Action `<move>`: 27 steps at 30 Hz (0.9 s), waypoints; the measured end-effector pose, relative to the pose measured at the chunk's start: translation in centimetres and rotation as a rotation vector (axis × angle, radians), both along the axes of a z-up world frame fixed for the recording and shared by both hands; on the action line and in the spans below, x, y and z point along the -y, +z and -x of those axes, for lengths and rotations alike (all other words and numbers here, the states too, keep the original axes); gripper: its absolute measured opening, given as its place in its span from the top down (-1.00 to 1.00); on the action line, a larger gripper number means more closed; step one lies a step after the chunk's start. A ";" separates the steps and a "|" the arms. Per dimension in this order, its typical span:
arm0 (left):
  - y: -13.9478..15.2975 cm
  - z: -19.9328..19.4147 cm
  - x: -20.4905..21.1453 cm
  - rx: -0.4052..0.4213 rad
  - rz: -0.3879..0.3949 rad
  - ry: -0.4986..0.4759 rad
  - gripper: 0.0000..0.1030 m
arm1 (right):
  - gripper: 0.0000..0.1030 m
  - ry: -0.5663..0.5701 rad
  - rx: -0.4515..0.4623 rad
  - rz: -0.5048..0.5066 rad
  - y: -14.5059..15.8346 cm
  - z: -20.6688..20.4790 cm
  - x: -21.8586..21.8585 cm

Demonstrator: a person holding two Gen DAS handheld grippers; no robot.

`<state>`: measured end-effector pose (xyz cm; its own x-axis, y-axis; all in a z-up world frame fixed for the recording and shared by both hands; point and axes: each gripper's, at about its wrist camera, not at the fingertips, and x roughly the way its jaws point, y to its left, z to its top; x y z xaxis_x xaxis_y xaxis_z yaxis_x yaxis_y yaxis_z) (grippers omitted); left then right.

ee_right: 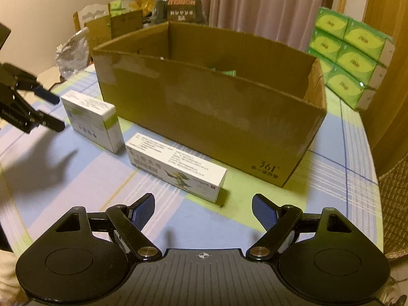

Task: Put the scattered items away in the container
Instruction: 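Move both open tools back toward the two white boxes on the table, then close the left tool on the long white box while the right tool grasps the white medicine box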

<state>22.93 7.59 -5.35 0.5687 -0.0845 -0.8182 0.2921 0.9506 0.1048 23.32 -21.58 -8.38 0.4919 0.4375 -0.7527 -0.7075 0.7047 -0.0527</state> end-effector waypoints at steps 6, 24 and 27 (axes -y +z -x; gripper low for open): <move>-0.6 -2.0 0.7 0.015 -0.033 -0.093 -0.37 | -0.56 0.039 0.002 0.020 -1.4 -1.5 -0.7; -0.8 -1.4 1.6 0.004 0.006 -0.169 0.03 | 0.19 0.175 -0.021 0.031 -2.2 -3.9 -2.7; -0.6 -0.7 1.9 -0.016 0.009 -0.155 0.13 | 0.41 0.165 -0.045 0.022 -1.8 -3.3 -2.3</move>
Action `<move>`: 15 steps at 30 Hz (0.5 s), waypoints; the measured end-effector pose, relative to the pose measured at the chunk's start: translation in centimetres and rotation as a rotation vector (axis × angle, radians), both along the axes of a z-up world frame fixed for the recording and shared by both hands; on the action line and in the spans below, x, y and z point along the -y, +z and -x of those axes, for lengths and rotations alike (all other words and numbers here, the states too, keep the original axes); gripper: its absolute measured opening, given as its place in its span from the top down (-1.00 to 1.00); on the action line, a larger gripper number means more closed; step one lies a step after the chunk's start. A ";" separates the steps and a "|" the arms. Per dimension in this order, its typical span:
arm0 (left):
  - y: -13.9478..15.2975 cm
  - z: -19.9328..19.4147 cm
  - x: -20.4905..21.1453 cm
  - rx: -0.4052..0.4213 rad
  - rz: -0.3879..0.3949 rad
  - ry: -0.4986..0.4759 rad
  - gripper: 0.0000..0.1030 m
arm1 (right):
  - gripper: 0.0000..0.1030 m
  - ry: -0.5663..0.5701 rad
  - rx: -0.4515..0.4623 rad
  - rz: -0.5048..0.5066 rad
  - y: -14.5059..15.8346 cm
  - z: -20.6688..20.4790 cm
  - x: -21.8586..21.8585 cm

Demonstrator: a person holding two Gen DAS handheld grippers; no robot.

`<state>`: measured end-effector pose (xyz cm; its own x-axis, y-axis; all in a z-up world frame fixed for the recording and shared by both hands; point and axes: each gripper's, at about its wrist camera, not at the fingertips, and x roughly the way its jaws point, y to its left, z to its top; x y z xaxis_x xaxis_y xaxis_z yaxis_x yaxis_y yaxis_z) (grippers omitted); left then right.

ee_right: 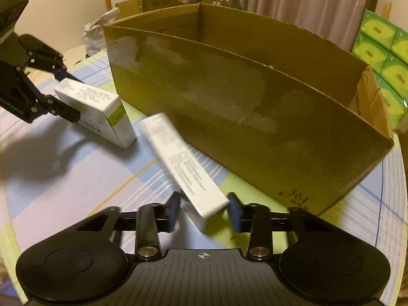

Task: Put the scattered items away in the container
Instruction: 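Close the left tool on the long white box while the right tool grasps the white medicine box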

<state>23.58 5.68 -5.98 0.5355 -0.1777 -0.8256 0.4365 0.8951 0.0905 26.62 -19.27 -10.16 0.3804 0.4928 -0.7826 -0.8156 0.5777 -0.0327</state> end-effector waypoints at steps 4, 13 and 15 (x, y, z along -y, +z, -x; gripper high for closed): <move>0.2 1.2 0.4 -0.015 0.011 0.020 0.24 | 0.52 -0.003 -0.039 -0.015 0.3 1.4 0.4; 0.5 4.2 2.1 -0.056 0.032 0.051 0.36 | 0.56 -0.108 -0.115 -0.066 1.4 5.8 2.1; 0.5 4.9 2.4 -0.066 0.047 0.063 0.38 | 0.56 -0.128 -0.116 -0.069 1.8 6.7 2.4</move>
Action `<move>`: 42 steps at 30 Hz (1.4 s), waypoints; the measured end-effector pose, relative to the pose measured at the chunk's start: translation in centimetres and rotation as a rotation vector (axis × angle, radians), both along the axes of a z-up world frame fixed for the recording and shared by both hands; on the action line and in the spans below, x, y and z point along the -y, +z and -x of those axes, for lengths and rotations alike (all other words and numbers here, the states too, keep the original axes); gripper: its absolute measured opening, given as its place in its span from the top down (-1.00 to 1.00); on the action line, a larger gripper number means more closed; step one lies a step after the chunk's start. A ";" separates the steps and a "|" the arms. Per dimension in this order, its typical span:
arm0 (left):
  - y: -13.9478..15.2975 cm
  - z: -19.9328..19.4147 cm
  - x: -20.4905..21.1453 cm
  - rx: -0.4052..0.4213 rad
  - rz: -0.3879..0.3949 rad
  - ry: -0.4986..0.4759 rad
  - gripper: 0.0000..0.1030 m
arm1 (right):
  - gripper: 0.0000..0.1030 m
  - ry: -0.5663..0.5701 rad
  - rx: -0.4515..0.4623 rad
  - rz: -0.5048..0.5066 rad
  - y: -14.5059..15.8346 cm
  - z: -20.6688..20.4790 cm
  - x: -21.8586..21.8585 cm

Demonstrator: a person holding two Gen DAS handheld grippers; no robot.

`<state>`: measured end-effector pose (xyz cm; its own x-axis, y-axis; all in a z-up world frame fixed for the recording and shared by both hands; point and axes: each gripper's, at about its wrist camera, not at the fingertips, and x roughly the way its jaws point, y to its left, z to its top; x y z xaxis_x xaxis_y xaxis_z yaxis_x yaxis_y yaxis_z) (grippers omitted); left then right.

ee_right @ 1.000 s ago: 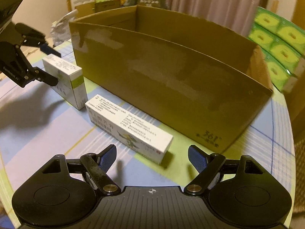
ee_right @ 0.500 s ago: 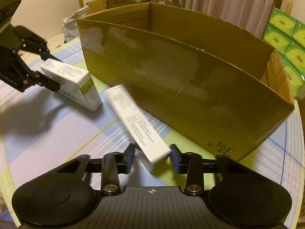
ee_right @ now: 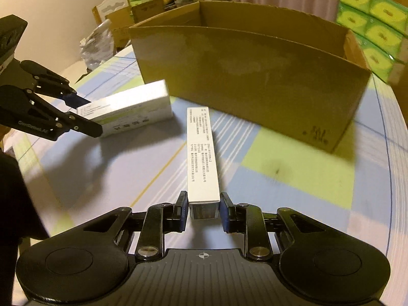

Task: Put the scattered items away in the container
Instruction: 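Close the left tool on the long white box while the right tool grasps the white medicine box, then lift the long white box and the white medicine box with both tools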

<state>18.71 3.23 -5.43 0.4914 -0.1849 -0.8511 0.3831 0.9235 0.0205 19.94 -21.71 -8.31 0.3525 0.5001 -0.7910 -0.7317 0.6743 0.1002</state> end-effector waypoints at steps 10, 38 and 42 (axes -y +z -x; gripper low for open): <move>-0.3 0.4 -1.1 -0.033 0.091 0.162 0.39 | 0.55 -0.086 0.016 0.001 -0.2 1.5 0.1; -1.5 -6.1 2.4 -0.106 -0.087 -0.072 0.39 | 0.29 0.005 0.056 0.104 -1.9 -1.3 -4.7; -2.0 -6.0 2.7 -0.114 -0.109 -0.089 0.60 | 0.30 0.005 0.042 0.108 -2.1 -1.4 -4.9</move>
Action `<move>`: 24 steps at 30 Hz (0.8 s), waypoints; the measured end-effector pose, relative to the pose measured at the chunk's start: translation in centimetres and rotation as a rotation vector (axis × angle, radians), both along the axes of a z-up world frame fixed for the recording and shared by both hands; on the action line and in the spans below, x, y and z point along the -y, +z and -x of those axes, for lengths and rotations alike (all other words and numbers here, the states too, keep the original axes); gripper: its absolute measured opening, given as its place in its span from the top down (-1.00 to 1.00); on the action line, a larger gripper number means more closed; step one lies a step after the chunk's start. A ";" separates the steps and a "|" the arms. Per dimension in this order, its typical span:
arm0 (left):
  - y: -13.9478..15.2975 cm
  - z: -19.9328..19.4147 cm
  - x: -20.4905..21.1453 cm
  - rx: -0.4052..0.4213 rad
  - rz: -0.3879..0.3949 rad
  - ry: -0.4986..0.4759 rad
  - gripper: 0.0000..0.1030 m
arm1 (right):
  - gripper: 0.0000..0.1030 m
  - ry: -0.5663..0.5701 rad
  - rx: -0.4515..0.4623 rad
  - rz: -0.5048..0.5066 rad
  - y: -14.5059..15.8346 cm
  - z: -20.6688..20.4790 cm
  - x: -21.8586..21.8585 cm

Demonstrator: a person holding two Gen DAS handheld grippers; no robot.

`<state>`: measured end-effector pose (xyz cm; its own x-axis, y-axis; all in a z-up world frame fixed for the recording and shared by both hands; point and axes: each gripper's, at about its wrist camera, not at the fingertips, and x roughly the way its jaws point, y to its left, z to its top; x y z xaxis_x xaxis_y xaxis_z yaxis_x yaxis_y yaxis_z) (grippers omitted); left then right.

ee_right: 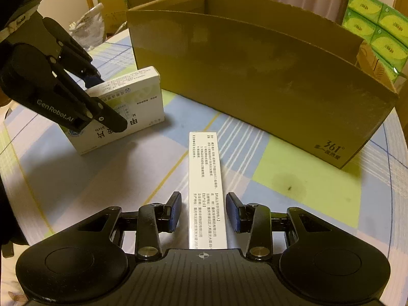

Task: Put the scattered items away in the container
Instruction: 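Lift the long white box and the white medicine box with both tools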

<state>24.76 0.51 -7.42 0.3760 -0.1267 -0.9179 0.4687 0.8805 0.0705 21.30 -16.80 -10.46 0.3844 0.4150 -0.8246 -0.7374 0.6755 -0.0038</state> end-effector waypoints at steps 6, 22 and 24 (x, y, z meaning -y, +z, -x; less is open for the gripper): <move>0.1 1.0 0.2 -0.016 0.015 -0.011 0.61 | 0.55 -0.010 -0.011 -0.001 0.2 0.6 0.3; -0.3 3.8 1.8 -0.052 -0.009 -0.045 0.60 | 0.55 -0.049 -0.040 0.002 0.6 2.9 1.3; -0.4 3.8 1.8 -0.051 -0.016 -0.051 0.60 | 0.54 -0.044 -0.036 0.007 0.6 2.9 1.1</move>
<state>20.98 -1.31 -7.86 0.3219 -0.1294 -0.9379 0.5165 0.8542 0.0594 18.37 -17.89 -9.82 0.3717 0.3923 -0.8414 -0.7069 0.7071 0.0175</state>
